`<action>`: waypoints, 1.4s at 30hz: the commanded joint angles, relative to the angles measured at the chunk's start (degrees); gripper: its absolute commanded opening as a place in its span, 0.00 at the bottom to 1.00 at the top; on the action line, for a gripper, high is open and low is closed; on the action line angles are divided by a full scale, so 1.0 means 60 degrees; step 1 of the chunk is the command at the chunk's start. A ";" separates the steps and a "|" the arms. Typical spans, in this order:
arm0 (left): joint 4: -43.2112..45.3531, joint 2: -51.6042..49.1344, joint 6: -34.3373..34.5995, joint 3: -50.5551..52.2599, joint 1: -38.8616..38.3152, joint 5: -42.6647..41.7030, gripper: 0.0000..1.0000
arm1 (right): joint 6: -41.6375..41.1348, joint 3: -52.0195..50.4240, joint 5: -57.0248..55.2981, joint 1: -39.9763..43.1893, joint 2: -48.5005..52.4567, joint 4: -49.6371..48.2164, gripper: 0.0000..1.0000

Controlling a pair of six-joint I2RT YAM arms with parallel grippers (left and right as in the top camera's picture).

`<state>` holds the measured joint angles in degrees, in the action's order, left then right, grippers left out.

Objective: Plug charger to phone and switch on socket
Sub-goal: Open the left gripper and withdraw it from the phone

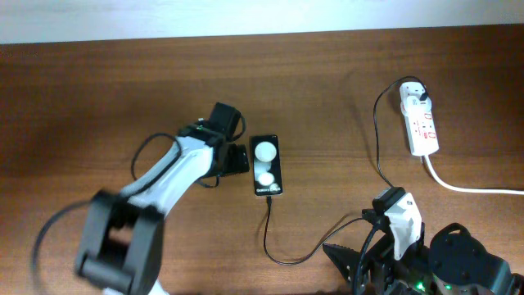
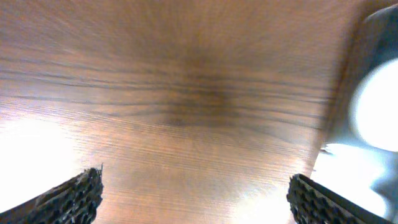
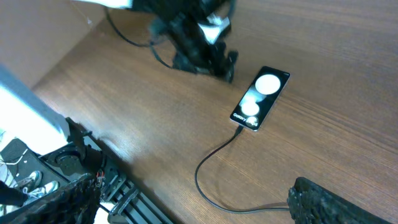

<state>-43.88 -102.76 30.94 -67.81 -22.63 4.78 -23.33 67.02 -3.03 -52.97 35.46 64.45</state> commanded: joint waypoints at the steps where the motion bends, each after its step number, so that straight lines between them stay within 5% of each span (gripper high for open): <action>1: -0.0739 0.2747 0.0033 -0.0022 0.0076 0.0597 0.99 | 0.0062 -0.0007 -0.0113 0.0025 0.0025 -0.0015 0.99; 9: -0.2973 0.8513 0.0036 -0.0018 0.0076 0.0783 0.99 | 0.0062 -0.0007 -0.0113 0.0025 0.0025 -0.0015 0.99; 16: -0.3002 1.0149 0.0036 -0.0018 0.0117 0.0783 0.99 | 0.0062 -0.0007 -0.0113 0.0025 0.0025 -0.0015 0.99; 22: -0.3304 1.1358 0.0036 -0.0018 0.1712 0.0783 0.99 | 0.0062 -0.0007 -0.0113 0.0025 0.0025 -0.0015 0.99; 27: -0.4626 1.2990 0.0036 -0.0018 0.3373 0.0783 0.99 | 0.0062 -0.0007 -0.0113 0.0025 0.0025 -0.0015 0.99; 33: -0.8623 1.4968 0.0157 -0.0018 0.3519 0.0787 0.99 | 0.0058 -0.0007 0.0142 0.0025 0.0025 -0.0018 0.99; 42: -0.8586 1.5752 0.0237 -0.0018 0.3679 0.0780 0.99 | 0.0062 -0.0007 0.0127 0.0025 0.0025 -0.0645 0.99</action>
<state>-95.57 -8.93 31.51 -67.92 -0.91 9.04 -23.38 67.02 -2.33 -52.97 35.57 61.91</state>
